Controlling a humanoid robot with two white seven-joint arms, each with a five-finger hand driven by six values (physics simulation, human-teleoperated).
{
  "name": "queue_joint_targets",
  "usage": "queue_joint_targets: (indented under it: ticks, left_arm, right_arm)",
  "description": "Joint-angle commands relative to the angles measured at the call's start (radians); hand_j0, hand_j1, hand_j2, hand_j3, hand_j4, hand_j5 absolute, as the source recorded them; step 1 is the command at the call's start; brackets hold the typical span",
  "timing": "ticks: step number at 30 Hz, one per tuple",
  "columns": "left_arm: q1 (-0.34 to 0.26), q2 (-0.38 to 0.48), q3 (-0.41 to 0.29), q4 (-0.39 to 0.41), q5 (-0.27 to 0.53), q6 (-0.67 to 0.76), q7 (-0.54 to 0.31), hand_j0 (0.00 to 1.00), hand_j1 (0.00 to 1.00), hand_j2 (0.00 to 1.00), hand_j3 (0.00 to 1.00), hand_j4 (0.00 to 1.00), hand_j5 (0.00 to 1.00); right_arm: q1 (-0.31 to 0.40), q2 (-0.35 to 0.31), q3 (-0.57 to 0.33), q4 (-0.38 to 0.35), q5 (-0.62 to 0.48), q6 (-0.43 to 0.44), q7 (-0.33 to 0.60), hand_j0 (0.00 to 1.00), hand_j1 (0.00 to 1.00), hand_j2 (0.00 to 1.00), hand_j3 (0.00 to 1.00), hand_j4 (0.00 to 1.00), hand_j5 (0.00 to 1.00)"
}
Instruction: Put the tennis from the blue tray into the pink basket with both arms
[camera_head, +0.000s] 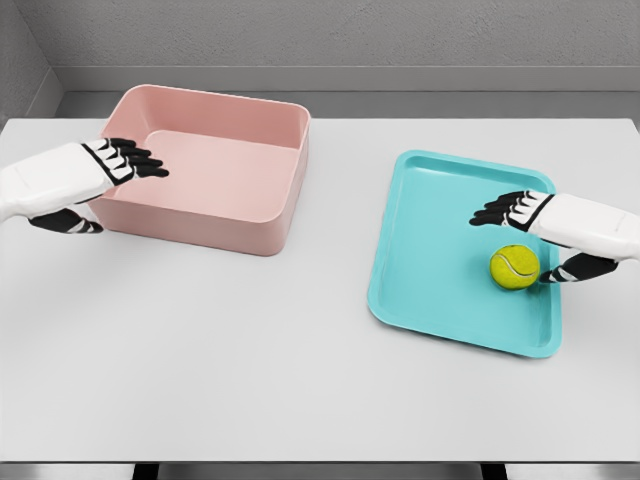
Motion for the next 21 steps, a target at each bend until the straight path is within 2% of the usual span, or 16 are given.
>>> queue_joint_targets:
  ticks: [1, 4, 7, 9, 12, 14, 16, 21]
  left_arm:
    - [0.000, 0.020, -0.001, -0.023, 0.003, 0.001, -0.002, 1.00, 1.00, 1.00, 1.00, 1.00, 1.00]
    - [0.034, 0.046, 0.000, -0.084, 0.003, 0.001, -0.017, 1.00, 1.00, 1.00, 1.00, 1.00, 1.00]
    - [0.041, 0.072, 0.005, -0.107, 0.006, 0.001, -0.018, 1.00, 1.00, 1.00, 1.00, 1.00, 1.00]
    - [0.058, 0.101, 0.008, -0.132, 0.007, 0.001, -0.017, 1.00, 1.00, 1.00, 1.00, 1.00, 1.00]
    - [0.074, 0.142, 0.013, -0.132, 0.012, 0.001, -0.018, 1.00, 1.00, 1.00, 1.00, 1.00, 1.00]
    - [0.080, 0.146, 0.013, -0.127, 0.012, 0.001, -0.018, 1.00, 1.00, 1.00, 1.00, 1.00, 1.00]
    - [0.100, 0.158, 0.013, -0.126, 0.012, 0.001, -0.017, 1.00, 1.00, 1.00, 1.00, 1.00, 1.00]
    - [0.117, 0.178, 0.013, -0.104, 0.009, 0.001, -0.018, 1.00, 1.00, 1.00, 1.00, 1.00, 1.00]
  right_arm:
    - [0.000, -0.005, 0.022, -0.003, -0.027, 0.001, 0.012, 1.00, 1.00, 1.00, 1.00, 1.00, 1.00]
    - [0.000, 0.006, 0.014, 0.005, -0.009, 0.001, 0.007, 1.00, 1.00, 1.00, 1.00, 1.00, 1.00]
    - [0.003, -0.017, 0.025, 0.005, -0.021, 0.001, 0.025, 1.00, 1.00, 1.00, 1.00, 1.00, 1.00]
    - [0.002, -0.019, 0.033, 0.006, -0.026, 0.001, 0.088, 1.00, 1.00, 1.00, 1.00, 1.00, 1.00]
    - [-0.006, 0.009, 0.033, 0.072, -0.009, 0.001, 0.118, 1.00, 1.00, 1.00, 1.00, 1.00, 1.00]
    - [-0.006, 0.024, 0.033, 0.085, -0.015, 0.001, 0.133, 1.00, 1.00, 1.00, 1.00, 1.00, 1.00]
    - [-0.006, 0.043, 0.031, 0.129, -0.023, 0.001, 0.133, 0.99, 0.99, 0.99, 0.99, 0.99, 0.99]
    - [-0.032, 0.058, 0.016, 0.134, -0.067, 0.001, 0.133, 0.97, 0.97, 0.97, 0.97, 0.97, 0.97]
